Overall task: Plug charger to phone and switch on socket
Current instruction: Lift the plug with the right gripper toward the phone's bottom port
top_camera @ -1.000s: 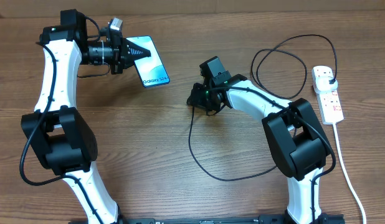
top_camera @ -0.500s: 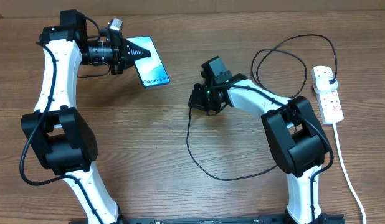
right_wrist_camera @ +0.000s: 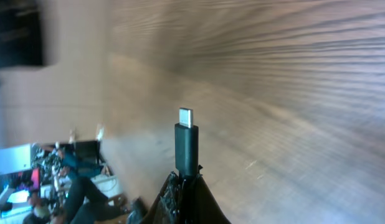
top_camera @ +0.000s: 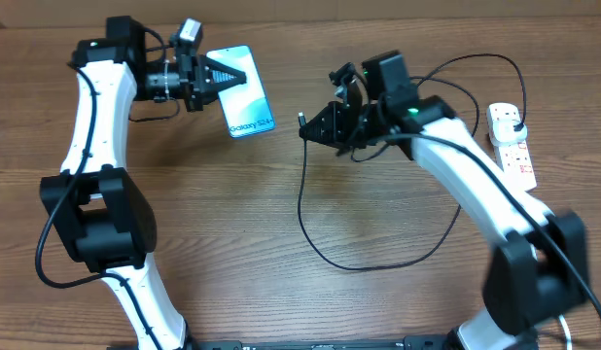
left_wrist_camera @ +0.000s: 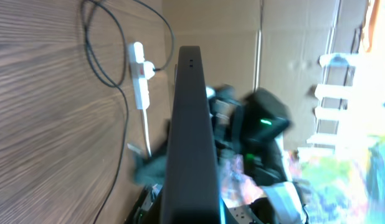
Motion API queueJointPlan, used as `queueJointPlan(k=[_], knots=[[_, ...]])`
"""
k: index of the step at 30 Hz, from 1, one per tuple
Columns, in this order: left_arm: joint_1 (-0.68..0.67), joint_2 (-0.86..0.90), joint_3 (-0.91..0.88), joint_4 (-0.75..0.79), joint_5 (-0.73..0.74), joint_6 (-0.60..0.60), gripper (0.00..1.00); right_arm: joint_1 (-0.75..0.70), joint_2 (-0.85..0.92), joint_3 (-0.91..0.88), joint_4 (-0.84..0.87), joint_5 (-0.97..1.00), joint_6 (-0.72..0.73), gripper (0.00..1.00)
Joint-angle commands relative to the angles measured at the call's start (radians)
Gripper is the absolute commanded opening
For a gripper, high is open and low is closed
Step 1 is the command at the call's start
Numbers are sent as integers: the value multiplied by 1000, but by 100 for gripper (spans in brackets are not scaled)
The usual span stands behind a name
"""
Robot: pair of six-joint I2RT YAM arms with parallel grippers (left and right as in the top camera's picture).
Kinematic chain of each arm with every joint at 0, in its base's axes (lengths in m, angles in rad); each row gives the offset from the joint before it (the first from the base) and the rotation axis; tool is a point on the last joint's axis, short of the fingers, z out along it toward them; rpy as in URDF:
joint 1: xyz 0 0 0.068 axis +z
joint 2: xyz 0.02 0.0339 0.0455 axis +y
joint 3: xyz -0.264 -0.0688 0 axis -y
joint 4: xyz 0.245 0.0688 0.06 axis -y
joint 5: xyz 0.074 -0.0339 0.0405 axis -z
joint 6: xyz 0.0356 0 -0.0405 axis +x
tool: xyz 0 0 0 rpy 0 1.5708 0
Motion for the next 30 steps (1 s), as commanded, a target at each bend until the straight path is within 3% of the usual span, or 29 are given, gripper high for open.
queueJointPlan(k=[1, 3, 7, 16, 30], knots=[[-30, -8, 4, 0, 84, 51, 4, 2, -101, 1, -57, -45, -58, 4], [-40, -8, 4, 0, 84, 52, 4, 2, -183, 1, -154, -11, -89, 4], [-46, -8, 4, 0, 84, 52, 4, 12, -253, -26, -181, -12, -95, 4], [-62, -8, 4, 0, 89, 51, 4, 34, -421, -224, -31, 0, 24, 4], [-110, -8, 4, 12, 137, -3, 4, 171, -413, -263, 111, 119, 168, 4]])
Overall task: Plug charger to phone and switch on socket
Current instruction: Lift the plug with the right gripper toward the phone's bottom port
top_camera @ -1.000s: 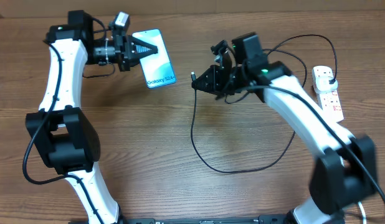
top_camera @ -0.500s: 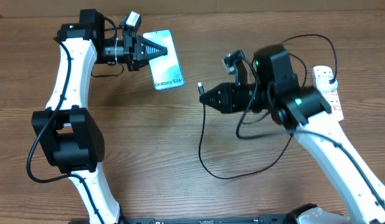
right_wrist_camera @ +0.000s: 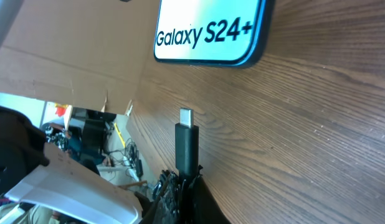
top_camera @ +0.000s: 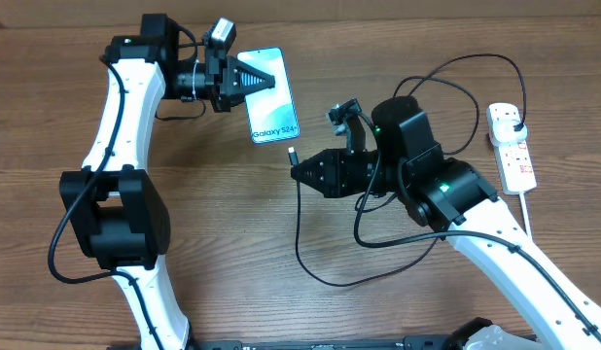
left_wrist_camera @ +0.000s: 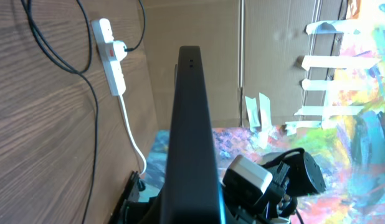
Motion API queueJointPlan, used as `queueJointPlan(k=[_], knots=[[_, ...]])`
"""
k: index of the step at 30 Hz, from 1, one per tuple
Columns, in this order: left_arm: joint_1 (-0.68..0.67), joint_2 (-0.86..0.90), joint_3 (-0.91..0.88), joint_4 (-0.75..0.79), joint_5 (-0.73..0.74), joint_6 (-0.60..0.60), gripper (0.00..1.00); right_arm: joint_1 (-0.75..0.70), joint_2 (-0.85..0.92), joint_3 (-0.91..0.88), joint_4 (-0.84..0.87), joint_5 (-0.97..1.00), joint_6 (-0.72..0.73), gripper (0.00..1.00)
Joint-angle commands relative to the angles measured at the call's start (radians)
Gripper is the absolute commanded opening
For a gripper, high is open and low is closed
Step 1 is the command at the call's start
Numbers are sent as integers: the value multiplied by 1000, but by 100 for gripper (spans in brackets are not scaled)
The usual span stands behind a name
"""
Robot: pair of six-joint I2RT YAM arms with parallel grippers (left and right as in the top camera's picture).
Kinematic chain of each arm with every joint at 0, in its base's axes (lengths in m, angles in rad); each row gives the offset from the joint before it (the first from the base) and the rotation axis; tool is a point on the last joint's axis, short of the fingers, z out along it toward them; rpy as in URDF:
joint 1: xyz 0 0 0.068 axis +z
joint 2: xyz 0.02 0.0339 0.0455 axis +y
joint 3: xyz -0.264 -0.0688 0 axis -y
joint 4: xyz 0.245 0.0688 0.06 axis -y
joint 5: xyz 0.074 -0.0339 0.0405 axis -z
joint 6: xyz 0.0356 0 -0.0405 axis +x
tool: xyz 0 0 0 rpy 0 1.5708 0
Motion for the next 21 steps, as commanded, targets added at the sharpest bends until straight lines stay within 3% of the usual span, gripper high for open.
queueJointPlan(k=[1, 21], knots=[[-14, -8, 6, 4, 65, -27, 4, 9, -5, -6, 16, 48, 64, 4], [-27, -8, 6, 7, 64, -56, 4, 45, -3, -8, 35, 119, 119, 4]])
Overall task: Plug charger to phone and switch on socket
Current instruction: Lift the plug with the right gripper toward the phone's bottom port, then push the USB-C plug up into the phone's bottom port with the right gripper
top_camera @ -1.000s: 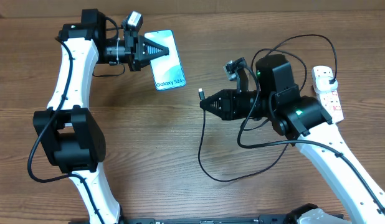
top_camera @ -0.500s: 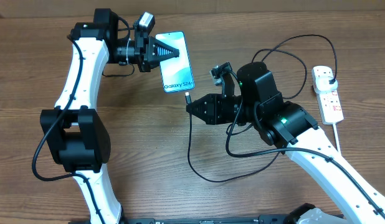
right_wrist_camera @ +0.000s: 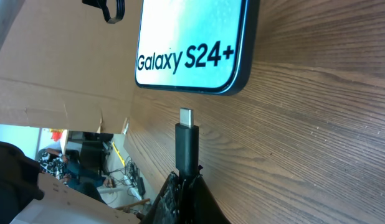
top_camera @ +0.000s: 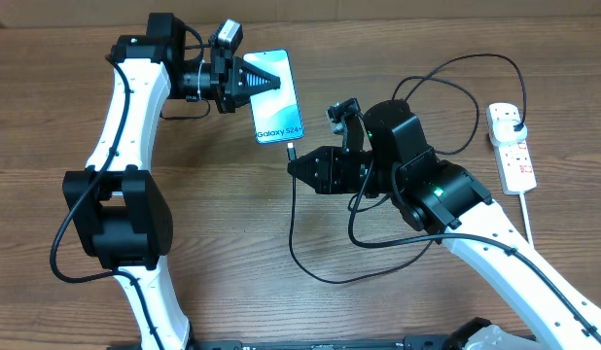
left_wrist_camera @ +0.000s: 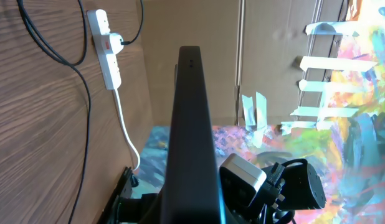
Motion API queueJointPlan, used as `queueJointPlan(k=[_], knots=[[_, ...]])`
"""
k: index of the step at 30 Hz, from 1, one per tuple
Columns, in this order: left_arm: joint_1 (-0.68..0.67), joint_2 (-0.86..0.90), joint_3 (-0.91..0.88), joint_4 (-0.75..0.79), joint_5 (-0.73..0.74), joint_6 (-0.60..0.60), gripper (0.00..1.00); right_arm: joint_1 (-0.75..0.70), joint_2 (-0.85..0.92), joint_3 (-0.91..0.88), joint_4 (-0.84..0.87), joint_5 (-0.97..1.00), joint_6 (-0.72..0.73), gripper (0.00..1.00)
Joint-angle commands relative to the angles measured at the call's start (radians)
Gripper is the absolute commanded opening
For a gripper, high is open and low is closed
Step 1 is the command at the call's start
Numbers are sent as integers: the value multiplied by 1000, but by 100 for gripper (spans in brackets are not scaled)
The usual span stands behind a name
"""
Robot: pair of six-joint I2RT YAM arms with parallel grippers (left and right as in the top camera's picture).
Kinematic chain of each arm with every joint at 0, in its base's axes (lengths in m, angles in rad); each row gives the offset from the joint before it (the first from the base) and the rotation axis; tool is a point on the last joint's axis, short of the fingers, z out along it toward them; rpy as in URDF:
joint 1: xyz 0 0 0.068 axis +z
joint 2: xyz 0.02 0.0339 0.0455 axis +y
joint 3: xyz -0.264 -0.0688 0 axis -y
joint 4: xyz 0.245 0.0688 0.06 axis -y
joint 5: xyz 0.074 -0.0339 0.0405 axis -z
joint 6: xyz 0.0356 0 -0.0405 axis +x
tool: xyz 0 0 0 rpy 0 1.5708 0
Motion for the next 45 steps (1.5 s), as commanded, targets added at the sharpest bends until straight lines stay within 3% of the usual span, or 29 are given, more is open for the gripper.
queueJointPlan(k=[1, 45], knots=[[-10, -8, 6, 0, 61, -8, 4, 9, -3, -7, 8, 17, 7, 4], [-56, -8, 6, 1, 61, -39, 4, 10, -1, -7, 10, 28, 11, 4]])
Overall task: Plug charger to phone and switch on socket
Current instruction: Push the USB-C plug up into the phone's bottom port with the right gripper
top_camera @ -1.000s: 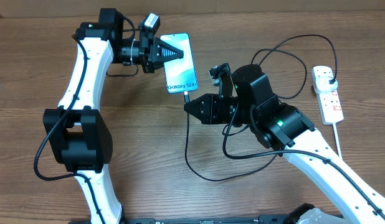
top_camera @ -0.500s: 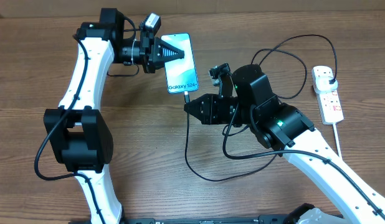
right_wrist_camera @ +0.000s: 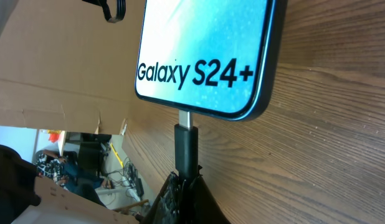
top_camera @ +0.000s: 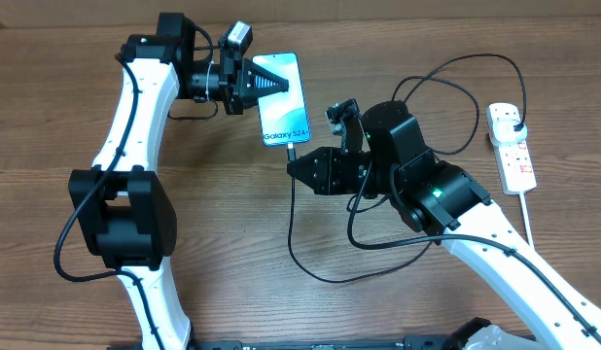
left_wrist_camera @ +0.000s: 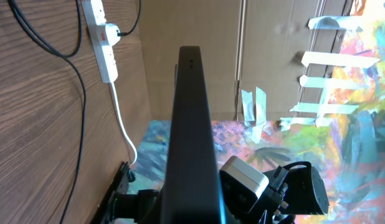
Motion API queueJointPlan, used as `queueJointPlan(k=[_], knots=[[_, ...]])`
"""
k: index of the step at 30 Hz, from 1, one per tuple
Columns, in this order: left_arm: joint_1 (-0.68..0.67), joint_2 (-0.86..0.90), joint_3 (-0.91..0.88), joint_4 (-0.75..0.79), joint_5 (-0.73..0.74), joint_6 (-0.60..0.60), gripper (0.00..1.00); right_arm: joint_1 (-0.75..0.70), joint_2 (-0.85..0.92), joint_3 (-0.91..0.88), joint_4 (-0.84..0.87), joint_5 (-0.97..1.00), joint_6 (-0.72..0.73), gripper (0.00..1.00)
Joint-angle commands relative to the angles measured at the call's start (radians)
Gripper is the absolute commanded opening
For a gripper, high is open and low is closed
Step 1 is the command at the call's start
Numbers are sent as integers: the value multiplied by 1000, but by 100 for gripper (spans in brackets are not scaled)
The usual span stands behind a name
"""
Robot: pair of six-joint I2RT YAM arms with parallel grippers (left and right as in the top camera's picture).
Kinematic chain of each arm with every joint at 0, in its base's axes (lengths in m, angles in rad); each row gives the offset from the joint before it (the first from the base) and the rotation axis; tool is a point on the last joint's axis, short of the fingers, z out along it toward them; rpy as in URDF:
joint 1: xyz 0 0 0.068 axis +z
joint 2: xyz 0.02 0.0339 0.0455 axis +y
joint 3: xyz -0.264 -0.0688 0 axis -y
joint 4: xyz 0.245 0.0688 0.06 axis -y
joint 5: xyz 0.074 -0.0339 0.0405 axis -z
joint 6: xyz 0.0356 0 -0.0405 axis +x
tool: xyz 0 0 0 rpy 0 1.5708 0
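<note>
My left gripper [top_camera: 250, 84] is shut on the phone [top_camera: 284, 98], a blue-screened handset reading "Galaxy S24+" [right_wrist_camera: 202, 59], held above the table; in the left wrist view its dark edge [left_wrist_camera: 192, 124] faces the camera. The right gripper [top_camera: 299, 165] is shut on the black charger plug [right_wrist_camera: 186, 146], whose metal tip meets the phone's bottom edge and is partly hidden by it. The black cable [top_camera: 310, 255] loops across the table to the white socket strip [top_camera: 510, 146] at the far right, where a plug sits in it.
The wooden table [top_camera: 213, 253] carries the cable loops at the centre and right. Behind the table stands a cardboard wall [left_wrist_camera: 267, 56]. The socket strip's white lead [left_wrist_camera: 121, 118] runs off the table edge.
The phone in my left gripper has moved right and down to the plug. The plug tip, which stood a short gap below the phone's edge, now touches that edge.
First the left gripper held the phone at the upper left while the right gripper held the plug further right, near the socket strip. Then the right arm stood lower with the plug under the phone. The gap shrank, and now the tip meets the phone's bottom edge.
</note>
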Motion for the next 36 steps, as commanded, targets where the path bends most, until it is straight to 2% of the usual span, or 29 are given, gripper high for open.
queueJointPlan(k=[1, 36], knots=[[-24, -8, 6, -3, 61, -15, 4, 3, -1, -7, 10, 11, 7, 4], [-26, -8, 6, 15, 62, -22, 4, 3, 2, -8, 6, 19, 7, 4]])
